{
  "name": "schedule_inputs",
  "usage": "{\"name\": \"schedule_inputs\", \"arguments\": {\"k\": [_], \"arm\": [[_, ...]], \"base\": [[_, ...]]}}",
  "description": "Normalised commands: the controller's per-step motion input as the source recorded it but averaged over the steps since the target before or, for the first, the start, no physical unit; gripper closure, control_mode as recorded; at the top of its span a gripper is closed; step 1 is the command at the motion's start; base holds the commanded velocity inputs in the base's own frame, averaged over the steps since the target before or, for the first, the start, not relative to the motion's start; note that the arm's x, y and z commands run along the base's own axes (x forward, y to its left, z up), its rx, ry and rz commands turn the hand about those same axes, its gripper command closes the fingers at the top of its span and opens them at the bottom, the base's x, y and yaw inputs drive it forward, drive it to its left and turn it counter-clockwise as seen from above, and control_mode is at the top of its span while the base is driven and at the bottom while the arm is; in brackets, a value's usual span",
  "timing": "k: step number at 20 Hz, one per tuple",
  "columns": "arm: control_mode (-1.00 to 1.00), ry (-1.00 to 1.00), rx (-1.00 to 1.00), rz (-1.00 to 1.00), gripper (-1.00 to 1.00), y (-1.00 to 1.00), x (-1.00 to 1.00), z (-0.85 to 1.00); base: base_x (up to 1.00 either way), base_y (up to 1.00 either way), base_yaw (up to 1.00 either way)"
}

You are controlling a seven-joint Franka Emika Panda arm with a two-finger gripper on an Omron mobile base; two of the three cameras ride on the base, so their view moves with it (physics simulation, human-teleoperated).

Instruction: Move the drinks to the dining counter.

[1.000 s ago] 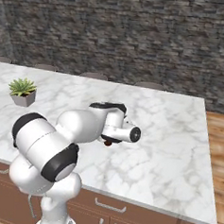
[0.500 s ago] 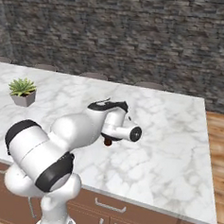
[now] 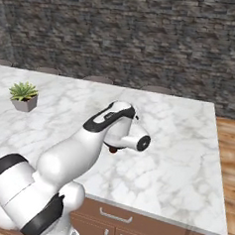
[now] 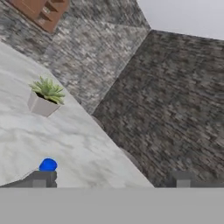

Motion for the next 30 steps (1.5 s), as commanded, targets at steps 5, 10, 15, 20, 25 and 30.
{"name": "schedule_inputs", "arguments": {"k": [5,10,15,20,25,30], "arm": [[-1.00,-0.25,-0.06,0.00,-1.00,0.07,-0.79,0.53],[-1.00,-0.15,-0.14,0.00,-1.00,0.26,-0.87,0.40],[-1.00,-0.03,-0.16,0.00,-1.00,0.28,-0.79,0.31],[-1.00,0.00,-0.14,0.00,-1.00,0.27,-0.54,0.19],[1.00,0.00,-0.05,0.00,-1.00,0.17,-0.03,0.01],[1.00,0.00,0.00,0.00,-1.00,0.00,0.00,0.00]], "base": [[0.00,0.00,0.00],[0.00,0.00,0.00],[0.00,0.00,0.00],[0.00,0.00,0.00],[0.01,0.00,0.00],[-0.09,0.00,0.00]]}}
